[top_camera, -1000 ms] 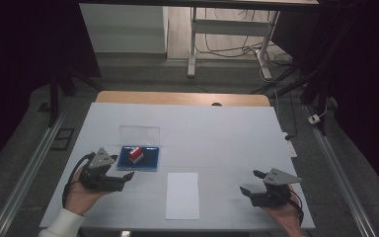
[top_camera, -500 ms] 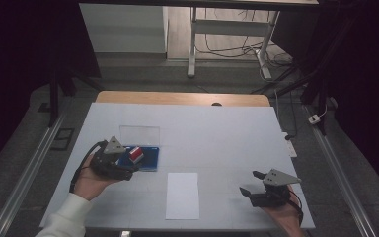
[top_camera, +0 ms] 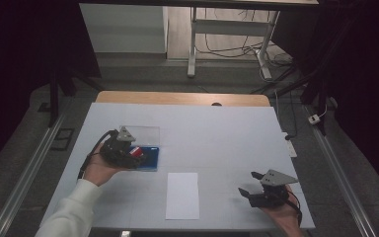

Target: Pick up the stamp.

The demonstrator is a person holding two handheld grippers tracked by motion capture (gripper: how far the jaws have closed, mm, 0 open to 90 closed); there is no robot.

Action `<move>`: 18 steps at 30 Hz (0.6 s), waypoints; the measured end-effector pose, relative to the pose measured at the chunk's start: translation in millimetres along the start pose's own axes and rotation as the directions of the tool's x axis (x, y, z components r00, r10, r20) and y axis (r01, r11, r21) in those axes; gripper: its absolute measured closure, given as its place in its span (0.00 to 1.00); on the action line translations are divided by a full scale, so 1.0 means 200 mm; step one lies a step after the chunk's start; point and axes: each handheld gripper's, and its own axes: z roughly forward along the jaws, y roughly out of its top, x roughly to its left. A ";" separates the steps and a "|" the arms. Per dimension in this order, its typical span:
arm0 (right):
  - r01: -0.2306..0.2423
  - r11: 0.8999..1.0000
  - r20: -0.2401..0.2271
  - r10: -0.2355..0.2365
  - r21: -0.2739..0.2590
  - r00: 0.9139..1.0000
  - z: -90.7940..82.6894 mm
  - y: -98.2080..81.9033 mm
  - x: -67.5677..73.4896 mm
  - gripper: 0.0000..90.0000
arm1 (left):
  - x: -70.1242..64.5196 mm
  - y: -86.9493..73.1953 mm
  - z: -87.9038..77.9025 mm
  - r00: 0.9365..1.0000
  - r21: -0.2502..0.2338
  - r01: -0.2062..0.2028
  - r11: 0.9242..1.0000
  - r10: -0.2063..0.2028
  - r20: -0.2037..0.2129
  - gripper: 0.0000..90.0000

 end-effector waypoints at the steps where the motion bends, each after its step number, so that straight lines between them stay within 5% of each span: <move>1: 0.000 1.000 0.000 0.000 0.000 1.000 0.00 0.00 0.00 0.26 | 0.01 0.01 0.01 1.000 0.007 -0.001 1.000 0.001 0.001 0.26; 18: 0.009 1.000 -0.001 -0.009 0.019 1.000 0.01 -0.01 0.00 0.27 | 0.13 -0.01 0.16 0.998 0.128 0.041 0.991 -0.046 0.034 0.49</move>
